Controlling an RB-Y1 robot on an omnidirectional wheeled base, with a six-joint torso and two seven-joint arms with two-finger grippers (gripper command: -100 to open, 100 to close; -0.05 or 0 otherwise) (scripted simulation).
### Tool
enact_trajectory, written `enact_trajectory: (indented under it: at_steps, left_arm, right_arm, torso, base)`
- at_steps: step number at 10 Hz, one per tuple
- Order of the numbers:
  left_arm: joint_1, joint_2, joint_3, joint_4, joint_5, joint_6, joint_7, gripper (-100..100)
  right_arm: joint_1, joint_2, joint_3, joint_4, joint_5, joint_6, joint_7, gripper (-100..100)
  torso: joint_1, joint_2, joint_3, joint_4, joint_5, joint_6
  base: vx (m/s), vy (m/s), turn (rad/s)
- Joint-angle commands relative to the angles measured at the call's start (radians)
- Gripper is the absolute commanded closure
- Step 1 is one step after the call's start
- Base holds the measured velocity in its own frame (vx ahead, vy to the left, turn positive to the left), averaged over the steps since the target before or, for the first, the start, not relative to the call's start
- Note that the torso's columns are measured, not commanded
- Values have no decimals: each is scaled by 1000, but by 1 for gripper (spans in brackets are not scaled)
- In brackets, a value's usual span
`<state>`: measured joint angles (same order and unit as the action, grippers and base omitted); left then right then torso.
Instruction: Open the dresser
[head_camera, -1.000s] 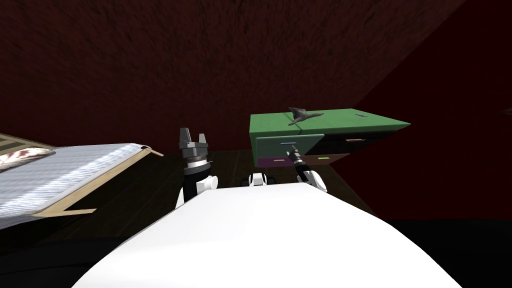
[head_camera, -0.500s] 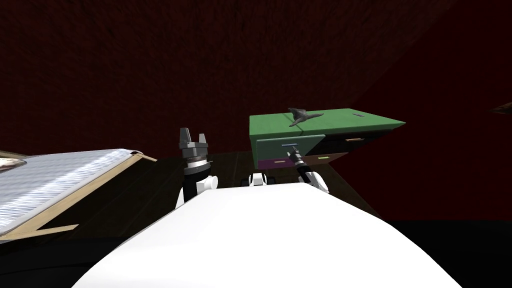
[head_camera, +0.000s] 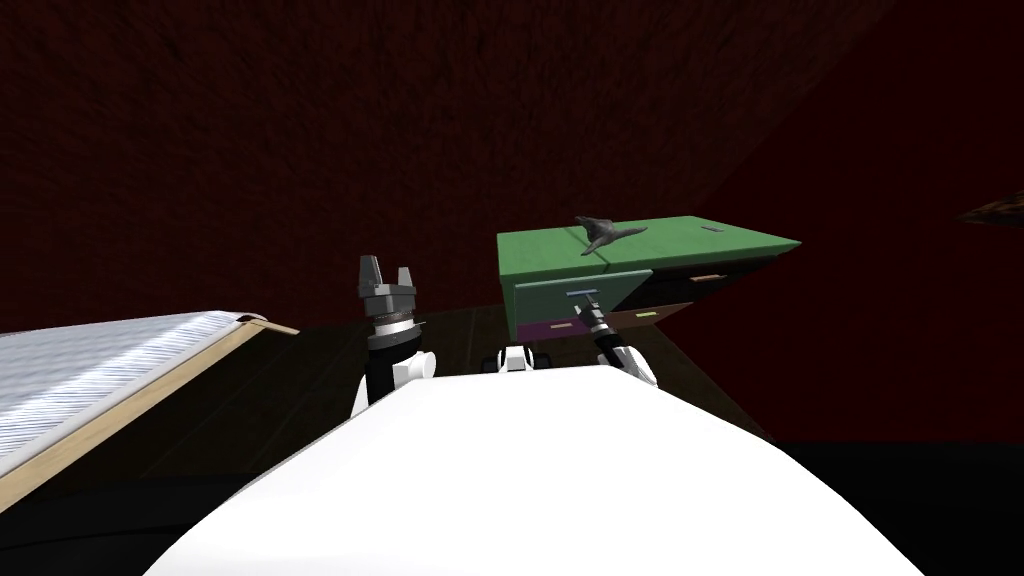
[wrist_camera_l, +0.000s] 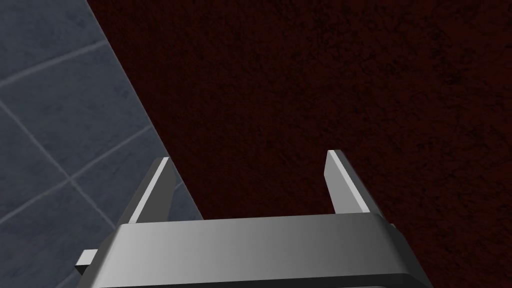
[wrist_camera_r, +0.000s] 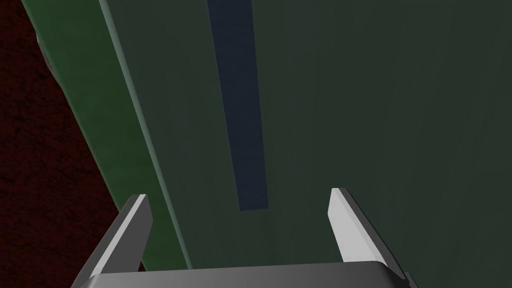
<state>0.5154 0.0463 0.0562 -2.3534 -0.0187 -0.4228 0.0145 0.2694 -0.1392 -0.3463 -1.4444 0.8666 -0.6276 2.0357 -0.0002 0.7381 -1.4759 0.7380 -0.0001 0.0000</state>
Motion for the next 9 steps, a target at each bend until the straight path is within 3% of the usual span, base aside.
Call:
enact_trajectory:
  at_steps: [1,3,6,7,9]
  left_arm:
    - [0,0,0,0,0,0,0,0]
    - [0,0,0,0,0,0,0,0]
    - [0,0,0,0,0,0,0,0]
    - [0,0,0,0,0,0,0,0]
    - [0,0,0,0,0,0,0,0]
  right_arm:
    - [-6,-2,-16,33,-26,-47,23,-100]
    - [-12,23,-30,62,-47,-85,43,-100]
    - [-18,100,-42,88,-66,-118,60,-100]
    - [-19,84,-40,87,-63,-112,61,-100]
    - [-73,93,-29,105,-49,-70,68,-100]
  torso:
    - [0,-1,0,0,0,0]
    - [0,-1,0,0,0,0]
    - [0,2,1,0,0,0]
    - [-1,3,2,1,0,0]
    - [-2,2,1,1,-1,0]
  base:
    - [84,58,-74]
    - [94,59,-105]
    - [59,52,-51]
    - [11,18,-8]
    - [-24,-19,13]
